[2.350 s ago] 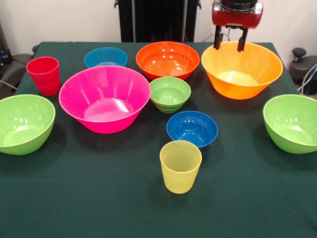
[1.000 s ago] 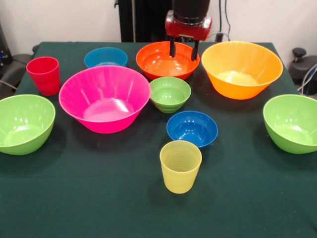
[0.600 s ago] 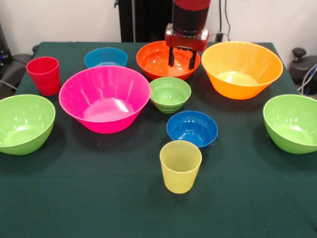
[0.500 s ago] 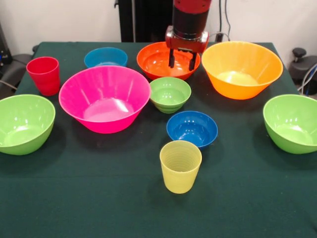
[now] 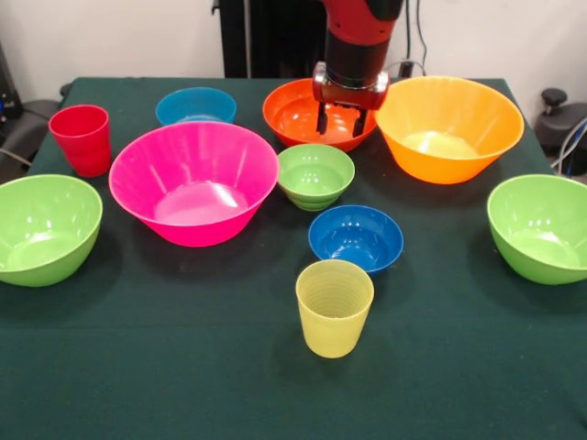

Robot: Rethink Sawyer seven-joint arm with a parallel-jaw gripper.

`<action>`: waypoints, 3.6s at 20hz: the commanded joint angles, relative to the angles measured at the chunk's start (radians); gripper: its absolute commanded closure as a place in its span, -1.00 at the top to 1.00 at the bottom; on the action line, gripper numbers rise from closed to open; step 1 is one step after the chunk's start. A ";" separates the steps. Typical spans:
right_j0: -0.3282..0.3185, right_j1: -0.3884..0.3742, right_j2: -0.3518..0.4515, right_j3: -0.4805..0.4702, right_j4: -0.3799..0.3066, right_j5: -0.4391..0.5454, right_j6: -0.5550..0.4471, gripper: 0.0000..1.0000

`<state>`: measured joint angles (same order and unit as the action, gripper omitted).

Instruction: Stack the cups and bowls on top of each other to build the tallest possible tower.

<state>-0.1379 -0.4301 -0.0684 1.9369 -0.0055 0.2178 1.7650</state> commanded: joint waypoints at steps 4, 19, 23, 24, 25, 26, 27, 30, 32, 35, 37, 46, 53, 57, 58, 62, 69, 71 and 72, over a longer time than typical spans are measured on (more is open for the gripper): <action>0.023 0.002 0.055 -0.063 -0.035 -0.047 0.102 1.00; 0.049 -0.304 -0.003 0.027 -0.028 0.380 0.055 1.00; 0.044 -0.233 0.002 -0.082 -0.036 0.405 0.056 1.00; 0.043 -0.205 0.006 -0.123 -0.037 0.409 0.056 1.00; 0.042 -0.195 0.009 -0.137 -0.040 0.402 0.057 1.00; 0.041 -0.165 0.009 -0.180 -0.040 0.404 0.058 1.00; 0.042 -0.149 0.008 -0.204 -0.044 0.404 0.059 1.00; 0.044 -0.108 0.008 -0.261 -0.052 0.396 0.058 1.00; 0.048 -0.091 0.006 -0.285 -0.055 0.390 0.058 1.00; 0.053 -0.058 0.006 -0.330 -0.055 0.385 0.058 1.00; 0.056 -0.033 0.006 -0.359 -0.056 0.372 0.060 1.00; 0.066 0.005 0.003 -0.389 -0.050 0.352 0.073 1.00; 0.087 0.015 0.003 -0.323 -0.028 0.229 0.145 1.00; 0.103 0.020 -0.002 -0.309 -0.017 0.209 0.162 1.00; 0.105 0.021 -0.001 -0.310 -0.013 0.206 0.164 1.00; 0.115 0.011 -0.002 -0.295 -0.002 0.200 0.167 1.00; 0.130 0.042 -0.013 -0.310 0.002 0.183 0.171 1.00; 0.131 0.054 -0.016 -0.305 -0.004 0.159 0.171 1.00; 0.133 0.061 -0.023 -0.306 -0.008 0.161 0.170 1.00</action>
<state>-0.0208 -0.4242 -0.1279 1.6200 -0.0078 0.4610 1.7650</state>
